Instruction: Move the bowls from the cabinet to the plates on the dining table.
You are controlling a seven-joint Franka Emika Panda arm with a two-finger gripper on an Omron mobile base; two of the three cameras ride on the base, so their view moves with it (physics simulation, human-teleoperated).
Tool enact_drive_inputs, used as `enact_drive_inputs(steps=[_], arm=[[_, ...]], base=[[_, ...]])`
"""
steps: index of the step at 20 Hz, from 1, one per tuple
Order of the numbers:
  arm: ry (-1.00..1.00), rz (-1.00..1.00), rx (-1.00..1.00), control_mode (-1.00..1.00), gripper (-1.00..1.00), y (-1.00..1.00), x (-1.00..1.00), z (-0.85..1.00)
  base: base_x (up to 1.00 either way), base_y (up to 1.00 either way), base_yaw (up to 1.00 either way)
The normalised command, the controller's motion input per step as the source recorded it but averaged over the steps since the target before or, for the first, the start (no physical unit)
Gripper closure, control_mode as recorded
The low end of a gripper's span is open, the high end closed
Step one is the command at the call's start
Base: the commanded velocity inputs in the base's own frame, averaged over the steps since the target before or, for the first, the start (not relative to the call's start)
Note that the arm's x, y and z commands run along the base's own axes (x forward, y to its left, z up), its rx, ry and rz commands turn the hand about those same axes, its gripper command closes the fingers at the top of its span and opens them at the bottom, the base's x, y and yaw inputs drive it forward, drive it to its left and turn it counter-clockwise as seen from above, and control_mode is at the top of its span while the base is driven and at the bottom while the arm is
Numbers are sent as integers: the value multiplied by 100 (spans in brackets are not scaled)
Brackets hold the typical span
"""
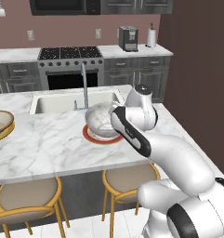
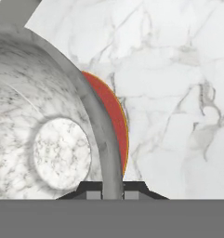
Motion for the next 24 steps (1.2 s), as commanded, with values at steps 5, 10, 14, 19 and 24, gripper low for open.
enact_drive_inputs(steps=[5, 10, 14, 19, 24], arm=[[0, 0, 0, -100, 100, 5, 23, -21], [0, 0, 0, -100, 100, 3, 28, -18], [0, 0, 0, -100, 100, 3, 29, -16], [0, 0, 0, -100, 100, 2, 14, -14], [0, 0, 0, -100, 100, 0, 0, 0]], base=[[0, 0, 0], [0, 0, 0], [0, 0, 0], [0, 0, 0], [0, 0, 0]])
